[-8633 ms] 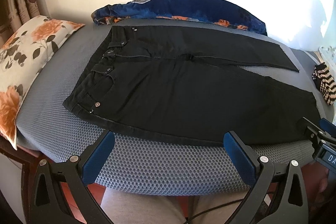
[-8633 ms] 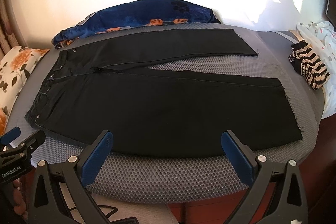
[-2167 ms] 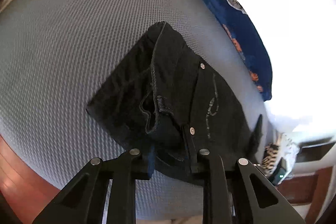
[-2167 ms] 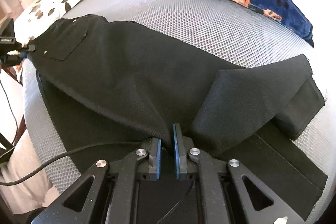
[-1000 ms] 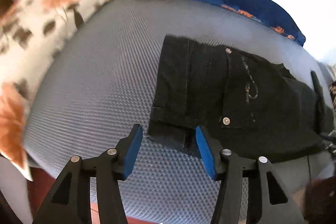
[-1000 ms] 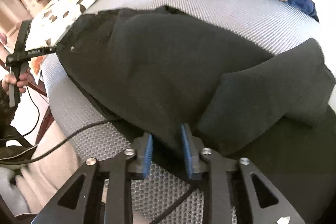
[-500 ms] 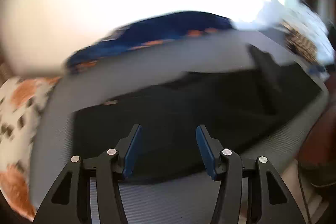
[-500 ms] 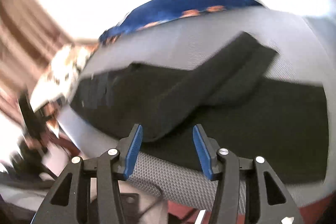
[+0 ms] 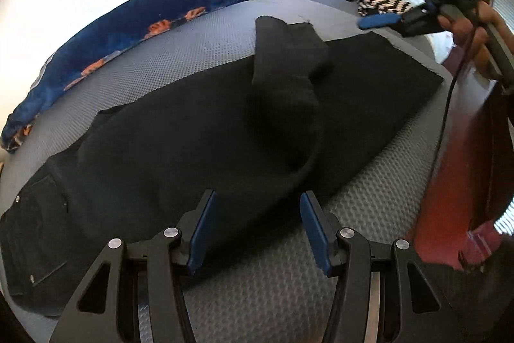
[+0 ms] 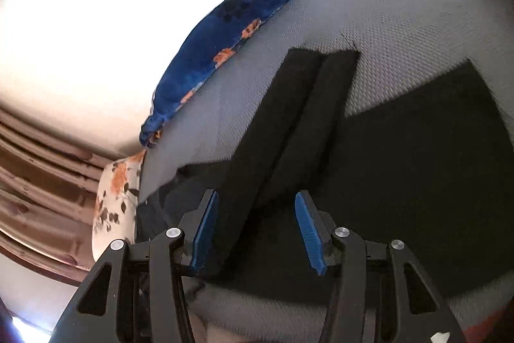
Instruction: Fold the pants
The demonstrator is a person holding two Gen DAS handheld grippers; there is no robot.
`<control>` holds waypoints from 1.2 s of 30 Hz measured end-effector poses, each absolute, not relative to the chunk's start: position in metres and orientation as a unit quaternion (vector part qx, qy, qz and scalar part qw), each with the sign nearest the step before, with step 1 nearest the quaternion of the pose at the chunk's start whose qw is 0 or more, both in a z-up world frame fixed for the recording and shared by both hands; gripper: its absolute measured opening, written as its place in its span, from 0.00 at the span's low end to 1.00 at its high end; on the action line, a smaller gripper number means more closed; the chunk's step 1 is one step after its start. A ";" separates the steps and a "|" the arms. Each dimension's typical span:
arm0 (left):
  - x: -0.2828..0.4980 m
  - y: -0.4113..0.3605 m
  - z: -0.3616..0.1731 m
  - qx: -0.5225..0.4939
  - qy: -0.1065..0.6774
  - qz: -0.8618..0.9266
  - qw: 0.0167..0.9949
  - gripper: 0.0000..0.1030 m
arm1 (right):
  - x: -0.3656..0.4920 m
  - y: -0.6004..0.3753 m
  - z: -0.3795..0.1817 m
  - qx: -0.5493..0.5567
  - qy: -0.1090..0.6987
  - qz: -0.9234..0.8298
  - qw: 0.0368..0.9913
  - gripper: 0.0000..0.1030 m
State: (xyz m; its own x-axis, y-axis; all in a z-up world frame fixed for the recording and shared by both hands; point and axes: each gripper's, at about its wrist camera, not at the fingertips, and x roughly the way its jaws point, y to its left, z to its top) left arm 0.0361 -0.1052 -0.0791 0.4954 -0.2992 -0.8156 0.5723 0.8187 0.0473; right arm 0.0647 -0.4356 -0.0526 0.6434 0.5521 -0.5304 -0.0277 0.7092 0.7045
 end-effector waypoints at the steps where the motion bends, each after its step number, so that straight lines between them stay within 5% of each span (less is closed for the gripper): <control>1: 0.039 -0.105 -0.082 0.153 0.436 -0.254 0.850 0.53 | 0.078 -0.438 -0.054 0.347 0.384 0.178 0.837 0.43; 5: 0.045 -0.113 -0.092 0.142 0.447 -0.249 0.848 0.48 | 0.127 -0.453 -0.065 0.377 0.385 0.175 0.824 0.38; 7: 0.047 -0.116 -0.097 0.141 0.451 -0.250 0.845 0.31 | 0.151 -0.461 -0.073 0.393 0.386 0.167 0.818 0.36; 11: 0.049 -0.119 -0.100 0.123 0.453 -0.249 0.847 0.20 | 0.188 -0.476 -0.082 0.399 0.391 0.148 0.816 0.35; 20: 0.054 -0.112 -0.100 0.084 0.464 -0.252 0.845 0.18 | 0.242 -0.485 -0.091 0.418 0.386 0.146 0.809 0.28; 26: 0.055 -0.110 -0.100 0.077 0.465 -0.253 0.845 0.18 | 0.264 -0.478 -0.092 0.412 0.389 0.148 0.811 0.11; 36: 0.053 -0.110 -0.100 0.077 0.463 -0.251 0.846 0.18 | 0.271 -0.465 -0.081 0.390 0.382 0.117 0.829 0.05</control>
